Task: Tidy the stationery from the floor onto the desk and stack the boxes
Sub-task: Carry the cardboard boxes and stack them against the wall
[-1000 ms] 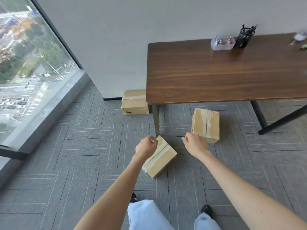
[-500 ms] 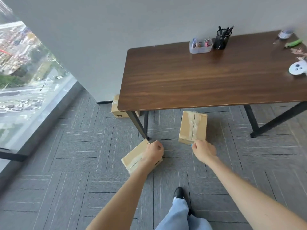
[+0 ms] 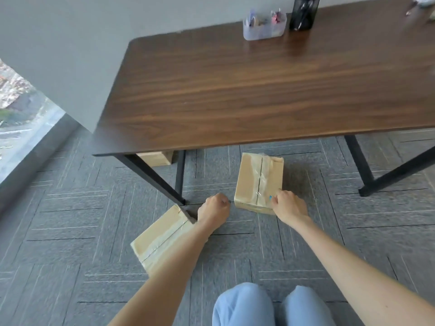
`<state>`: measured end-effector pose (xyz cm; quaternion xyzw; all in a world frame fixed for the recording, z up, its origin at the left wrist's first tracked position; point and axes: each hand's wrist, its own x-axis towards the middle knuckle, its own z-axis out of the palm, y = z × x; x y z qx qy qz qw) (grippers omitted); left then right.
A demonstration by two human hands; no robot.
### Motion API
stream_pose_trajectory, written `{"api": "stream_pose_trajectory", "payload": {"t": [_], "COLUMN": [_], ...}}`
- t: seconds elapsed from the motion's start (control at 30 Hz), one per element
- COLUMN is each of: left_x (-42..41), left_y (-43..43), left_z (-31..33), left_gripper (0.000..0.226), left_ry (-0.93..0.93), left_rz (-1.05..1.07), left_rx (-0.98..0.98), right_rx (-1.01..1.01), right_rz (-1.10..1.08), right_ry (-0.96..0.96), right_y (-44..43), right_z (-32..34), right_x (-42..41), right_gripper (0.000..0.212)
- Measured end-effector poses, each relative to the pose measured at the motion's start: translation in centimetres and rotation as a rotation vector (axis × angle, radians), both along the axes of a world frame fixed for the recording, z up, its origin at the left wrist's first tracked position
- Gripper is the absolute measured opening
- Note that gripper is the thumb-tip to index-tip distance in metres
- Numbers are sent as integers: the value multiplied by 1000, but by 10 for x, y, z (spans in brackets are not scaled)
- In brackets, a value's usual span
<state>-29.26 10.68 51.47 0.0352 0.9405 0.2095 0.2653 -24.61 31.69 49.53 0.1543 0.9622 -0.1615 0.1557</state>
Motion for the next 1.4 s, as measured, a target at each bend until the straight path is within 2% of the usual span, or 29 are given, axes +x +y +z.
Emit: {"api": "stream_pose_trajectory", "payload": {"t": [0.27,0.37,0.5,0.63,0.73,0.77,0.83,0.9,1.03,1.17,1.4], "left_x": [-58,-78,-100,-124,-133,-134,-134,-134,-132,-128,-87], "left_y": [64,78,86,83,80,79,81,81,78,63,38], "left_z": [-219,-293,-373,-428,-454,-459,-466,-467,-449,-397,-252], "left_gripper": [29,34,64,108,126,121,92,78,80,85,81], "left_ry": [89,155,175,84,9,-13,-52,-68,-23,-6,-39], "left_rz": [-2,5,41,163,194,201,260,300,284,272,362], "left_rx": [-30,-23,-22,96,207,238,308,352,314,281,322], "right_rx": [22,36,-99,-448,-605,-680,-838,-898,-973,-1033,-1071], "right_rz": [-22,-76,-246,-516,-545,-558,-598,-611,-641,-646,-605], "right_ry": [80,93,48,13,-13,-15,-7,28,70,68,113], "right_y": [60,75,92,105,105,103,100,98,86,71,53], "right_z": [-217,-289,-356,-406,-429,-433,-436,-439,-430,-390,-248], "right_x": [-43,-56,-70,-87,-93,-95,-95,-93,-84,-73,-42], "right_gripper": [27,34,63,102,102,99,97,89,77,74,84]}}
